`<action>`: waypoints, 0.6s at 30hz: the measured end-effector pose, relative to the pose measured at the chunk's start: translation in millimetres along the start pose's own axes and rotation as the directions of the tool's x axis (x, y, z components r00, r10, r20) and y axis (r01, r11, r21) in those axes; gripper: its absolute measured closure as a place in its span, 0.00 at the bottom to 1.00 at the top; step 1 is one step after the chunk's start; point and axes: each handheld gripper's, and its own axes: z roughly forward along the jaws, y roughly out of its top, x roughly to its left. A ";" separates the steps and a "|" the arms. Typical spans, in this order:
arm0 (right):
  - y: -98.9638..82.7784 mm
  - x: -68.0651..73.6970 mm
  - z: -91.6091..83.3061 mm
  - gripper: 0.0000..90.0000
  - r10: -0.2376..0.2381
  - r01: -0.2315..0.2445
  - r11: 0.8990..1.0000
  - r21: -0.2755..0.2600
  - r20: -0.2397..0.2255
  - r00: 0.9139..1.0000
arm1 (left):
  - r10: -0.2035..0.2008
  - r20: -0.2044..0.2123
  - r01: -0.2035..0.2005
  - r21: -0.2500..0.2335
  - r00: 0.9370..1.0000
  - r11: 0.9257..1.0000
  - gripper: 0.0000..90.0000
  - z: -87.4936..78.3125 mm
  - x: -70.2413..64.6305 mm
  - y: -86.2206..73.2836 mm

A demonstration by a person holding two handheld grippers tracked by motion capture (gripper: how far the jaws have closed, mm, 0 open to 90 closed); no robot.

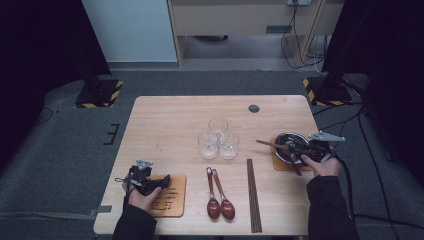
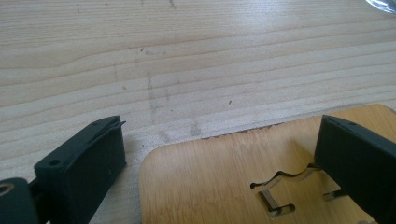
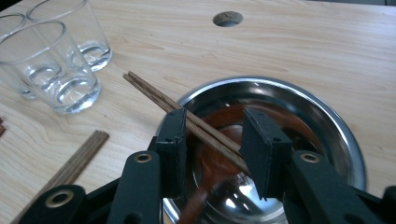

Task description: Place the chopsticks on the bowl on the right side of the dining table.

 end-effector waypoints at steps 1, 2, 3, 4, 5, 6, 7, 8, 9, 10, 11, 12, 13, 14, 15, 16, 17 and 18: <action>0.0 0.0 0.0 0.68 0.000 0.000 1.000 0.000 0.000 1.000 | 0.000 0.000 0.000 0.000 1.000 1.000 0.01 0.0 0.0 0.0; -2.4 -1.2 -2.7 0.68 0.003 -0.003 1.000 0.001 0.008 1.000 | 0.000 0.000 0.000 0.000 1.000 1.000 0.01 0.0 0.0 0.0; -5.1 -2.2 -5.2 0.67 0.008 -0.008 1.000 0.002 0.013 1.000 | 0.000 0.000 0.000 0.000 1.000 1.000 0.01 0.0 0.0 0.0; -10.5 -4.7 -8.9 0.67 0.025 -0.025 1.000 0.003 0.016 1.000 | 0.000 0.000 0.000 0.000 1.000 1.000 0.01 0.0 0.0 0.0; -12.5 -6.1 -10.6 0.67 0.034 -0.034 0.999 0.004 0.020 0.999 | 0.000 0.000 0.000 0.000 1.000 1.000 0.01 0.0 0.0 0.0; -12.5 -6.1 -10.6 0.67 0.034 -0.034 0.999 0.004 0.020 0.999 | 0.000 0.000 0.000 0.000 1.000 1.000 0.01 0.0 0.0 0.0; -14.1 -7.2 -11.9 0.68 0.035 -0.035 0.999 0.004 0.022 0.999 | 0.000 0.000 0.000 0.000 1.000 1.000 0.01 0.0 0.0 0.0; -15.0 -7.6 -13.0 0.68 0.044 -0.044 0.999 0.003 0.023 0.999 | 0.000 0.000 0.000 0.000 1.000 1.000 0.01 0.0 0.0 0.0; -15.6 -8.2 -13.6 0.68 0.043 -0.043 0.999 0.003 0.024 0.999 | 0.000 0.000 0.000 0.000 1.000 1.000 0.01 0.0 0.0 0.0; -16.7 -8.5 -14.1 0.68 0.040 -0.040 0.999 0.007 0.030 0.999 | 0.000 0.000 0.000 0.000 1.000 1.000 0.01 0.0 0.0 0.0; -17.1 -8.5 -14.5 0.68 0.041 -0.042 0.999 0.012 0.029 0.999 | 0.000 0.000 0.000 0.000 1.000 1.000 0.01 0.0 0.0 0.0; -17.1 -8.5 -14.5 0.68 0.041 -0.042 0.999 0.012 0.029 0.999 | 0.000 0.000 0.000 0.000 1.000 1.000 0.01 0.0 0.0 0.0; -17.8 -8.7 -15.0 0.68 0.041 -0.041 0.999 0.013 0.030 0.999 | 0.000 0.000 0.000 0.000 1.000 1.000 0.01 0.0 0.0 0.0; -18.4 -9.1 -15.8 0.69 0.045 -0.045 0.999 0.014 0.031 0.999 | 0.000 0.000 0.000 0.000 1.000 1.000 0.01 0.0 0.0 0.0; -19.3 -9.7 -16.6 0.69 0.046 -0.047 0.999 0.016 0.031 0.998 | 0.000 0.000 0.000 0.000 1.000 1.000 0.01 0.0 0.0 0.0; -21.0 -10.9 -18.1 0.70 0.057 -0.057 0.998 0.019 0.035 0.998 | 0.000 0.000 0.000 0.000 1.000 1.000 0.01 0.0 0.0 0.0; -21.0 -10.9 -18.1 0.70 0.057 -0.057 0.998 0.019 0.035 0.998 | 0.000 0.000 0.000 0.000 1.000 1.000 0.01 0.0 0.0 0.0; -22.1 -11.8 -18.8 0.70 0.060 -0.061 0.998 0.022 0.039 0.997 | 0.000 0.000 0.000 0.000 1.000 1.000 0.01 0.0 0.0 0.0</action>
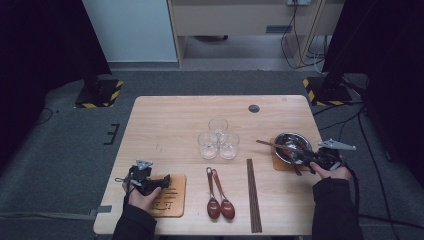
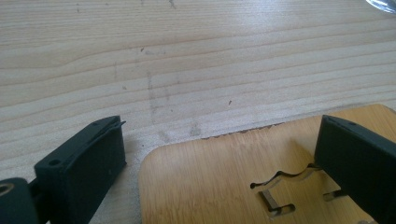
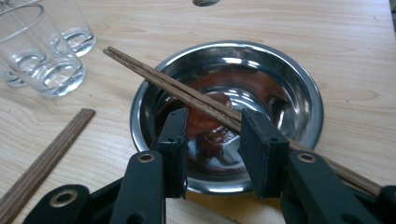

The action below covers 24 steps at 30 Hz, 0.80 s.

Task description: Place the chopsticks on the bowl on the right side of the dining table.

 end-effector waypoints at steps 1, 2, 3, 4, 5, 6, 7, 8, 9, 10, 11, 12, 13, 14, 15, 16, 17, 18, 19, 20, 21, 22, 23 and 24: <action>-0.8 -1.1 -0.2 0.70 0.000 0.000 1.000 0.002 0.001 1.000 | 0.000 0.000 0.000 0.000 1.000 1.000 0.01 0.0 0.0 0.0; -1.4 -2.2 -0.4 0.70 -0.002 0.002 1.000 0.002 0.003 1.000 | 0.000 0.000 0.000 0.000 1.000 1.000 0.01 0.0 0.0 0.0; -1.8 -3.0 -0.5 0.70 0.007 -0.007 1.000 0.005 0.007 1.000 | 0.000 0.000 0.000 0.000 1.000 1.000 0.01 0.0 0.0 0.0; -2.1 -4.0 -0.4 0.70 0.004 -0.005 1.000 0.007 0.010 1.000 | 0.000 0.000 0.000 0.000 1.000 1.000 0.01 0.0 0.0 0.0; -2.7 -5.3 -0.6 0.70 0.010 -0.010 1.000 0.011 0.015 1.000 | 0.000 0.000 0.000 0.000 1.000 1.000 0.01 0.0 0.0 0.0; -2.7 -5.3 -0.6 0.70 0.010 -0.010 1.000 0.011 0.015 1.000 | 0.000 0.000 0.000 0.000 1.000 1.000 0.01 0.0 0.0 0.0; -3.1 -7.1 -1.1 0.70 0.012 -0.013 1.000 0.011 0.022 1.000 | 0.000 0.000 0.000 0.000 1.000 1.000 0.01 0.0 0.0 0.0; -3.2 -8.2 -1.5 0.69 0.012 -0.013 1.000 0.013 0.026 1.000 | 0.000 0.000 0.000 0.000 1.000 1.000 0.01 0.0 0.0 0.0; -3.2 -8.2 -1.5 0.69 0.012 -0.013 1.000 0.013 0.026 1.000 | 0.000 0.000 0.000 0.000 1.000 1.000 0.01 0.0 0.0 0.0; -3.5 -9.4 -1.9 0.69 0.013 -0.013 1.000 0.013 0.029 0.999 | 0.000 0.000 0.000 0.000 1.000 1.000 0.01 0.0 0.0 0.0; -3.7 -10.6 -2.2 0.69 0.018 -0.019 1.000 0.012 0.034 0.999 | 0.000 0.000 0.000 0.000 1.000 1.000 0.01 0.0 0.0 0.0; -4.1 -11.9 -2.6 0.69 0.019 -0.020 1.000 0.012 0.039 0.999 | 0.000 0.000 0.000 0.000 1.000 1.000 0.01 0.0 0.0 0.0; -4.4 -13.3 -3.0 0.69 0.018 -0.018 1.000 0.011 0.043 0.999 | 0.000 0.000 0.000 0.000 1.000 1.000 0.01 0.0 0.0 0.0; -4.7 -14.5 -3.3 0.69 0.023 -0.024 1.000 0.012 0.046 0.999 | 0.000 0.000 0.000 0.000 1.000 1.000 0.01 0.0 0.0 0.0; -5.0 -15.7 -3.5 0.69 0.030 -0.030 1.000 0.009 0.049 0.998 | 0.000 0.000 0.000 0.000 1.000 1.000 0.01 0.0 0.0 0.0; -5.7 -18.3 -4.1 0.69 0.031 -0.031 0.999 0.009 0.055 0.998 | 0.000 0.000 0.000 0.000 1.000 1.000 0.01 0.0 0.0 0.0; -5.7 -18.3 -4.1 0.69 0.031 -0.031 0.999 0.009 0.055 0.998 | 0.000 0.000 0.000 0.000 1.000 1.000 0.01 0.0 0.0 0.0; -5.9 -19.2 -4.3 0.69 0.033 -0.034 0.999 0.008 0.059 0.998 | 0.000 0.000 0.000 0.000 1.000 1.000 0.01 0.0 0.0 0.0; -6.1 -20.1 -4.4 0.69 0.032 -0.032 0.999 0.006 0.064 0.997 | 0.000 0.000 0.000 0.000 1.000 1.000 0.01 0.0 0.0 0.0; -6.0 -20.8 -4.6 0.68 0.037 -0.037 0.999 0.006 0.066 0.997 | 0.000 0.000 0.000 0.000 1.000 1.000 0.01 0.0 0.0 0.0; -6.3 -21.4 -4.7 0.68 0.037 -0.037 0.999 0.004 0.071 0.997 | 0.000 0.000 0.000 0.000 1.000 1.000 0.01 0.0 0.0 0.0; -6.2 -23.0 -4.9 0.67 0.034 -0.034 0.999 -0.001 0.080 0.996 | 0.000 0.000 0.000 0.000 1.000 1.000 0.01 0.0 0.0 0.0; -6.2 -23.0 -4.9 0.67 0.034 -0.034 0.999 -0.001 0.080 0.996 | 0.000 0.000 0.000 0.000 1.000 1.000 0.01 0.0 0.0 0.0; -6.2 -23.5 -5.0 0.67 0.033 -0.033 0.999 -0.003 0.085 0.996 | 0.000 0.000 0.000 0.000 1.000 1.000 0.01 0.0 0.0 0.0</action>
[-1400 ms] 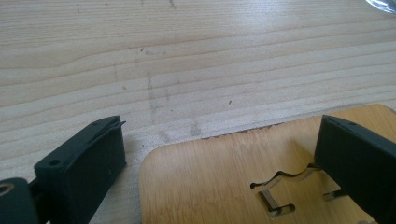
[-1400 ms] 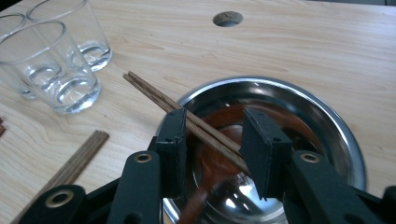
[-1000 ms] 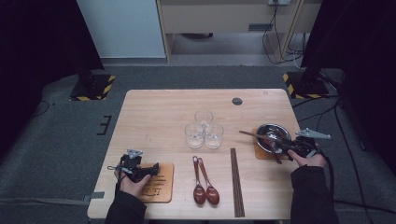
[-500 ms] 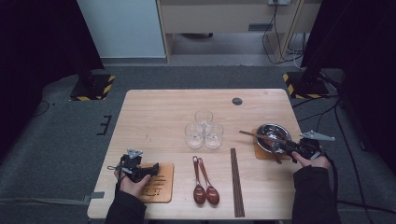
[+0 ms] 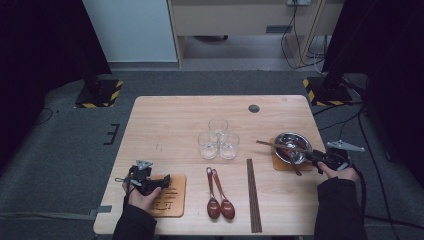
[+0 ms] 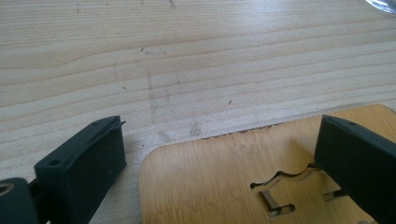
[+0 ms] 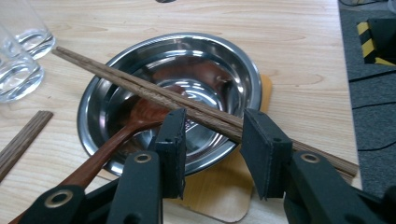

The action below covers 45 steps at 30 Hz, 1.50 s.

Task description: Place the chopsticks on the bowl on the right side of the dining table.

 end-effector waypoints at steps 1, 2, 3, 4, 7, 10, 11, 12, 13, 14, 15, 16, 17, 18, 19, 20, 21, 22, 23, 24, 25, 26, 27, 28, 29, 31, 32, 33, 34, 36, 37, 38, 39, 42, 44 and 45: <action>0.2 -0.4 0.1 0.66 0.000 0.000 1.000 -0.004 0.004 1.000 | 0.000 0.000 0.000 0.000 1.000 1.000 0.01 0.0 0.0 0.0; 0.3 -1.0 0.2 0.66 0.001 -0.001 1.000 -0.005 0.009 1.000 | 0.000 0.000 0.000 0.000 1.000 1.000 0.01 0.0 0.0 0.0; 0.5 -2.4 0.9 0.64 -0.001 0.001 1.000 -0.011 0.020 1.000 | 0.000 0.000 0.000 0.000 1.000 1.000 0.01 0.0 0.0 0.0; 0.6 -3.1 1.4 0.64 0.002 -0.002 1.000 -0.014 0.026 1.000 | 0.000 0.000 0.000 0.000 1.000 1.000 0.01 0.0 0.0 0.0; 0.8 -5.1 2.2 0.64 0.001 0.000 1.000 -0.017 0.034 0.999 | 0.000 0.000 0.000 0.000 1.000 1.000 0.01 0.0 0.0 0.0; 1.1 -8.0 3.9 0.63 -0.001 0.003 1.000 -0.024 0.046 0.999 | 0.000 0.000 0.000 0.000 1.000 1.000 0.01 0.0 0.0 0.0; 1.1 -8.7 4.5 0.62 0.000 0.001 1.000 -0.025 0.050 0.999 | 0.000 0.000 0.000 0.000 1.000 1.000 0.01 0.0 0.0 0.0; 1.0 -9.3 5.1 0.62 0.002 0.000 1.000 -0.026 0.054 0.999 | 0.000 0.000 0.000 0.000 1.000 1.000 0.01 0.0 0.0 0.0; 0.9 -10.0 5.5 0.61 -0.003 0.005 1.000 -0.029 0.057 0.998 | 0.001 0.000 -0.001 0.000 1.000 1.000 0.01 0.0 0.0 0.0; 1.0 -9.7 5.5 0.61 -0.002 0.004 1.000 -0.030 0.057 0.998 | 0.000 0.000 0.000 0.000 1.000 1.000 0.01 0.0 0.0 0.0; 1.0 -9.7 5.5 0.61 -0.002 0.004 1.000 -0.030 0.057 0.998 | 0.000 0.000 0.000 0.000 1.000 1.000 0.01 0.0 0.0 0.0; 1.4 -9.1 5.2 0.61 -0.005 0.007 0.999 -0.032 0.056 0.998 | 0.000 0.000 0.000 0.000 1.000 1.000 0.01 0.0 0.0 0.0; 2.1 -7.8 4.7 0.61 -0.005 0.007 0.999 -0.034 0.054 0.999 | 0.000 0.000 0.000 0.000 1.000 1.000 0.01 0.0 0.0 0.0; 4.6 -3.9 3.8 0.61 -0.011 0.013 0.999 -0.047 0.048 0.999 | 0.000 0.000 0.000 0.000 1.000 1.000 0.01 0.0 0.0 0.0; 4.6 -3.9 3.8 0.61 -0.011 0.013 0.999 -0.047 0.048 0.999 | 0.000 0.000 0.000 0.000 1.000 1.000 0.01 0.0 0.0 0.0; 6.3 -1.6 3.7 0.61 -0.016 0.019 0.998 -0.056 0.046 0.999 | 0.000 0.000 0.000 0.000 1.000 1.000 0.01 0.0 0.0 0.0; 8.1 1.2 3.6 0.60 -0.019 0.021 0.998 -0.065 0.044 0.999 | 0.000 0.000 0.000 0.000 1.000 1.000 0.01 0.0 0.0 0.0; 9.9 3.9 3.9 0.60 -0.026 0.029 0.997 -0.071 0.039 0.999 | 0.000 0.000 0.000 0.000 1.000 1.000 0.01 0.0 0.0 0.0; 11.7 6.7 4.7 0.59 -0.031 0.034 0.996 -0.077 0.037 0.999 | 0.000 0.000 0.000 0.000 1.000 1.000 0.01 0.0 0.0 0.0; 15.1 12.4 7.6 0.58 -0.037 0.040 0.995 -0.089 0.029 0.999 | 0.000 0.000 0.000 0.000 1.000 1.000 0.01 0.0 0.0 0.0; 15.1 12.4 7.6 0.58 -0.037 0.040 0.995 -0.089 0.029 0.999 | 0.000 0.000 0.000 0.000 1.000 1.000 0.01 0.0 0.0 0.0; 17.7 17.1 11.6 0.57 -0.048 0.050 0.994 -0.093 0.025 0.999 | 0.000 0.000 0.000 0.000 1.000 1.000 0.01 0.0 0.0 0.0; 17.7 17.1 11.6 0.57 -0.048 0.050 0.994 -0.093 0.025 0.999 | 0.000 0.000 0.000 0.000 1.000 1.000 0.01 0.0 0.0 0.0; 18.6 19.3 14.0 0.56 -0.051 0.053 0.994 -0.090 0.024 0.998 | 0.000 0.000 0.000 0.000 1.000 1.000 0.01 0.0 0.0 0.0; 19.4 21.2 16.7 0.56 -0.057 0.059 0.994 -0.094 0.023 0.998 | 0.000 0.000 0.000 0.000 1.000 1.000 0.01 0.0 0.0 0.0; 20.7 24.3 22.1 0.56 -0.076 0.078 0.993 -0.086 0.025 0.997 | 0.000 0.000 0.000 0.000 1.000 1.000 0.01 0.0 0.0 0.0; 21.1 25.6 24.9 0.57 -0.078 0.080 0.993 -0.087 0.024 0.997 | 0.000 0.000 0.000 0.000 1.000 1.000 0.01 0.0 0.0 0.0; 21.4 25.9 28.0 0.57 -0.081 0.082 0.992 -0.090 0.021 0.997 | 0.000 0.000 0.000 0.000 1.000 1.000 0.01 0.0 0.0 0.0; 21.1 26.7 33.4 0.56 -0.070 0.071 0.994 -0.086 0.018 0.997 | 0.000 0.000 0.000 0.000 1.000 1.000 0.01 0.0 0.0 0.0; 21.0 26.8 36.4 0.55 -0.071 0.072 0.994 -0.086 0.022 0.997 | 0.000 0.000 0.000 0.000 1.000 1.000 0.01 0.0 0.0 0.0; 20.9 27.1 39.1 0.54 -0.066 0.067 0.994 -0.082 0.022 0.998 | 0.000 0.000 0.000 0.000 1.000 1.000 0.01 0.0 0.0 0.0; 20.9 27.9 42.9 0.54 -0.065 0.068 0.994 -0.083 0.030 0.997 | 0.000 0.000 0.000 0.000 1.000 1.000 0.01 0.0 0.0 0.0; 20.9 27.9 42.9 0.54 -0.065 0.068 0.994 -0.083 0.030 0.997 | 0.000 0.000 0.000 0.000 1.000 1.000 0.01 0.0 0.0 0.0; 22.4 26.5 48.0 0.52 -0.064 0.068 0.994 -0.089 0.052 0.997 | 0.000 0.000 0.000 0.000 1.000 1.000 0.01 0.0 0.0 0.0; 22.9 25.8 50.9 0.51 -0.049 0.054 0.994 -0.094 0.056 0.997 | 0.001 0.000 -0.001 0.000 1.000 1.000 0.01 0.0 0.0 0.0; 22.9 25.8 50.9 0.51 -0.049 0.054 0.994 -0.094 0.056 0.997 | 0.001 0.000 -0.001 0.000 1.000 1.000 0.01 0.0 0.0 0.0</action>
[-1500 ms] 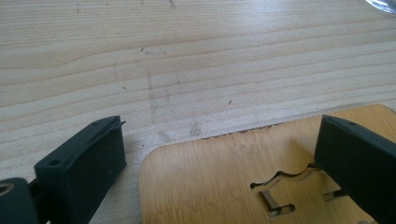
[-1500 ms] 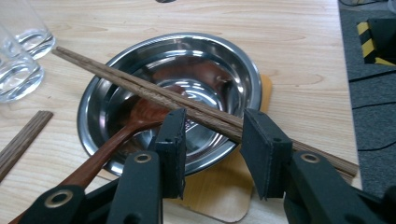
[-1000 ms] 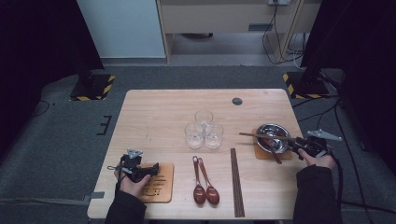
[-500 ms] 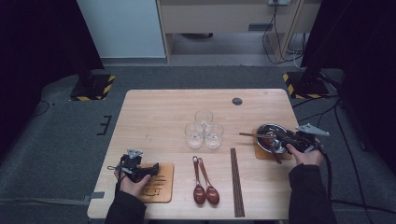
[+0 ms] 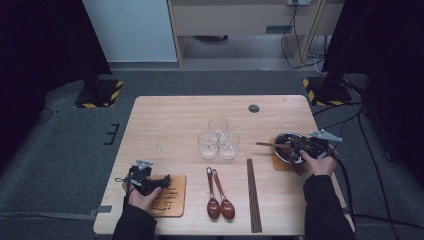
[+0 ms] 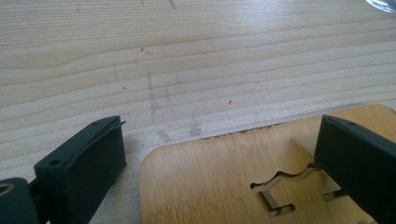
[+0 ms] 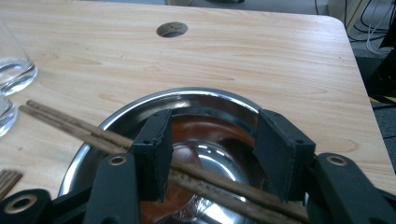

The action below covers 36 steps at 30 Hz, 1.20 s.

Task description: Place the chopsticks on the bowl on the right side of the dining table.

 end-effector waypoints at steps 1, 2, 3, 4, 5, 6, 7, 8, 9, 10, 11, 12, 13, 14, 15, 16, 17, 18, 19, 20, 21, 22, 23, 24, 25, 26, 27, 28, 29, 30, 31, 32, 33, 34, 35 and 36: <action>-0.2 -0.8 3.0 0.50 -0.004 0.004 1.000 0.012 0.006 1.000 | 0.000 0.000 0.000 0.000 1.000 1.000 0.01 0.0 0.0 0.0; -0.2 -0.8 3.0 0.50 -0.004 0.004 1.000 0.012 0.006 1.000 | 0.000 0.000 0.000 0.000 1.000 1.000 0.01 0.0 0.0 0.0; -0.2 -1.1 4.2 0.50 -0.005 0.005 1.000 0.014 0.010 1.000 | 0.000 0.000 0.000 0.000 1.000 1.000 0.01 0.0 0.0 0.0; -0.1 -1.2 5.1 0.50 -0.005 0.005 1.000 0.013 0.011 1.000 | 0.000 0.000 0.000 0.000 1.000 1.000 0.01 0.0 0.0 0.0; 0.4 -1.5 6.3 0.49 -0.011 0.010 1.000 0.006 0.018 1.000 | 0.000 0.000 0.000 0.000 1.000 1.000 0.01 0.0 0.0 0.0; 0.4 -1.5 6.3 0.49 -0.011 0.010 1.000 0.006 0.018 1.000 | 0.000 0.000 0.000 0.000 1.000 1.000 0.01 0.0 0.0 0.0; 0.5 -1.2 6.9 0.48 -0.009 0.009 1.000 0.008 0.016 1.000 | 0.000 0.000 0.000 0.000 1.000 1.000 0.01 0.0 0.0 0.0; 0.5 -0.8 7.5 0.48 -0.007 0.006 1.000 0.012 0.012 1.000 | 0.000 0.000 0.000 0.000 1.000 1.000 0.01 0.0 0.0 0.0; 0.2 -0.7 7.9 0.48 -0.010 0.010 1.000 0.015 0.013 1.000 | 0.000 0.000 0.000 0.000 1.000 1.000 0.01 0.0 0.0 0.0; 0.0 -0.6 8.1 0.48 -0.012 0.012 1.000 0.022 0.009 1.000 | 0.000 0.000 0.000 0.000 1.000 1.000 0.01 0.0 0.0 0.0; -0.2 -1.0 7.8 0.48 -0.020 0.020 0.999 0.028 0.003 1.000 | 0.000 0.000 0.000 0.000 1.000 1.000 0.01 0.0 0.0 0.0; -0.2 -1.0 7.8 0.48 -0.020 0.020 0.999 0.028 0.003 1.000 | 0.000 0.000 0.000 0.000 1.000 1.000 0.01 0.0 0.0 0.0; 0.0 -1.1 6.7 0.48 -0.018 0.018 0.999 0.033 -0.006 1.000 | 0.000 0.000 0.000 0.000 1.000 1.000 0.01 0.0 0.0 0.0; 0.0 -1.1 6.7 0.48 -0.018 0.018 0.999 0.033 -0.006 1.000 | 0.000 0.000 0.000 0.000 1.000 1.000 0.01 0.0 0.0 0.0; -0.1 -1.0 6.2 0.48 -0.020 0.020 0.999 0.035 -0.011 1.000 | 0.000 0.000 0.000 0.000 1.000 1.000 0.01 0.0 0.0 0.0; -0.2 -1.1 5.4 0.48 -0.024 0.024 0.999 0.038 -0.016 1.000 | 0.000 0.000 0.000 0.000 1.000 1.000 0.01 0.0 0.0 0.0; -0.4 -0.8 4.8 0.48 -0.023 0.024 0.999 0.042 -0.020 1.000 | 0.000 0.000 0.000 0.000 1.000 1.000 0.01 0.0 0.0 0.0; -0.4 -0.7 4.1 0.48 -0.026 0.027 0.999 0.046 -0.027 0.999 | 0.000 0.000 0.000 0.000 1.000 1.000 0.01 0.0 0.0 0.0; -0.5 -0.4 3.1 0.48 -0.031 0.032 0.998 0.051 -0.033 0.999 | 0.000 0.000 0.000 0.000 1.000 1.000 0.01 0.0 0.0 0.0; -0.5 -0.4 3.1 0.48 -0.031 0.032 0.998 0.051 -0.033 0.999 | 0.000 0.000 0.000 0.000 1.000 1.000 0.01 0.0 0.0 0.0; -0.5 -0.2 2.8 0.48 -0.034 0.036 0.998 0.051 -0.034 0.999 | 0.000 0.000 0.000 0.000 1.000 1.000 0.01 0.0 0.0 0.0; -0.4 0.3 2.2 0.48 -0.031 0.033 0.998 0.051 -0.035 0.999 | 0.000 0.000 0.000 0.000 1.000 1.000 0.01 0.0 0.0 0.0; 0.0 0.6 0.0 0.48 -0.031 0.033 0.998 0.047 -0.042 0.999 | 0.000 0.000 0.000 0.000 1.000 1.000 0.01 0.0 0.0 0.0; 0.0 0.6 0.0 0.48 -0.031 0.033 0.998 0.047 -0.042 0.999 | 0.000 0.000 0.000 0.000 1.000 1.000 0.01 0.0 0.0 0.0; 0.4 0.4 -1.7 0.48 -0.032 0.034 0.999 0.041 -0.045 0.998 | 0.000 0.000 0.000 0.000 1.000 1.000 0.01 0.0 0.0 0.0; 0.7 0.6 -3.9 0.48 -0.030 0.032 0.999 0.034 -0.047 0.998 | 0.000 0.000 0.000 0.000 1.000 1.000 0.01 0.0 0.0 0.0; 1.0 0.5 -6.6 0.48 -0.031 0.032 0.999 0.028 -0.050 0.998 | 0.000 0.000 0.000 0.000 1.000 1.000 0.01 0.0 0.0 0.0; 1.1 0.6 -9.6 0.48 -0.030 0.031 0.999 0.024 -0.053 0.998 | 0.000 0.000 0.000 0.000 1.000 1.000 0.01 0.0 0.0 0.0; 0.6 0.3 -15.2 0.48 -0.030 0.031 0.999 0.014 -0.054 0.998 | 0.000 0.000 0.000 0.000 1.000 1.000 0.01 0.0 0.0 0.0; 0.6 0.3 -15.2 0.48 -0.030 0.031 0.999 0.014 -0.054 0.998 | 0.000 0.000 0.000 0.000 1.000 1.000 0.01 0.0 0.0 0.0; -0.2 0.0 -17.5 0.48 -0.028 0.028 1.000 0.010 -0.054 0.998 | -0.001 0.000 0.001 0.000 1.000 1.000 0.01 -0.1 -0.1 -0.1; -1.2 -0.5 -19.7 0.49 -0.030 0.031 0.999 0.010 -0.055 0.998 | 0.000 0.000 0.000 0.000 1.000 1.000 0.01 -0.1 -0.1 -0.1; -3.8 -1.6 -23.4 0.53 -0.028 0.028 1.000 0.008 -0.056 0.998 | -0.001 0.000 0.001 0.000 1.000 1.000 0.01 -0.1 -0.2 -0.1; -3.8 -1.6 -23.4 0.53 -0.028 0.028 1.000 0.008 -0.056 0.998 | -0.001 0.000 0.001 0.000 1.000 1.000 0.01 -0.1 -0.2 -0.1; -5.7 -3.4 -28.0 0.57 -0.016 0.016 1.000 0.008 -0.058 0.998 | 0.000 0.000 0.000 0.000 1.000 1.000 0.01 -0.1 -0.2 -0.2; -5.7 -3.4 -28.0 0.57 -0.016 0.016 1.000 0.008 -0.058 0.998 | 0.000 0.000 0.000 0.000 1.000 1.000 0.01 -0.1 -0.2 -0.2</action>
